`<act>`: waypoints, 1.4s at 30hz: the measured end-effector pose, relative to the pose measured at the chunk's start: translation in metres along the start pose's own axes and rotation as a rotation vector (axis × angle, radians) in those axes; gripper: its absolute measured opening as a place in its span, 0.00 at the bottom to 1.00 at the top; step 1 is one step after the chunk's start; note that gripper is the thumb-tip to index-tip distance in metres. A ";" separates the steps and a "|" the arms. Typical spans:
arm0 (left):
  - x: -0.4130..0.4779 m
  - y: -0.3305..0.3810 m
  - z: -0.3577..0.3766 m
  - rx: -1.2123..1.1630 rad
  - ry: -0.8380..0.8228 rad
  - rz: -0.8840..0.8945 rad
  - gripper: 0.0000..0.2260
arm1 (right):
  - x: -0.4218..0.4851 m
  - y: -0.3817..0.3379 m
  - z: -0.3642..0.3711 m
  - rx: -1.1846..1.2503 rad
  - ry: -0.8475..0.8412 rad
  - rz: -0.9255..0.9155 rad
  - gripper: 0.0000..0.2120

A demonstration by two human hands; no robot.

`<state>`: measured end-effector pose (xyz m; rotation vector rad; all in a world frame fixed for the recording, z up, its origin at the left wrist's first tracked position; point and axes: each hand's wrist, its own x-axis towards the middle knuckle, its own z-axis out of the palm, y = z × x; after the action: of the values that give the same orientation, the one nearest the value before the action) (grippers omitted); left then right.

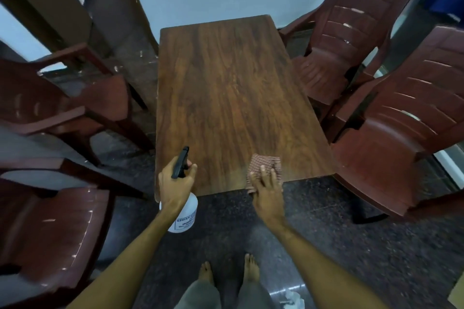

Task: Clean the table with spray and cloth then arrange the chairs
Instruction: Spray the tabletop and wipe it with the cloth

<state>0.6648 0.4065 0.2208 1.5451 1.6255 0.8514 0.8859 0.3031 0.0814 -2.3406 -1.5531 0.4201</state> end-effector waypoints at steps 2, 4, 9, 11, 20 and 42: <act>-0.004 -0.011 -0.016 0.013 0.041 0.002 0.06 | -0.009 -0.051 0.018 0.015 -0.131 -0.165 0.34; -0.008 -0.021 -0.032 0.003 0.081 -0.009 0.06 | -0.009 -0.092 0.032 0.012 -0.175 -0.281 0.33; -0.022 -0.066 -0.076 -0.009 0.176 -0.126 0.06 | -0.005 -0.173 0.057 -0.015 -0.374 -0.520 0.30; -0.029 -0.082 -0.094 -0.007 0.209 -0.170 0.06 | -0.006 -0.197 0.067 -0.041 -0.409 -0.574 0.30; -0.044 -0.128 -0.141 -0.049 0.219 -0.217 0.06 | -0.005 -0.247 0.088 -0.142 -0.425 -0.660 0.30; -0.054 -0.124 -0.107 -0.168 0.052 -0.136 0.07 | -0.020 -0.109 0.040 -0.150 -0.219 -0.269 0.31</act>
<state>0.5102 0.3474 0.1740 1.2917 1.6317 0.9353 0.7711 0.3287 0.0902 -2.2058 -2.0359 0.5246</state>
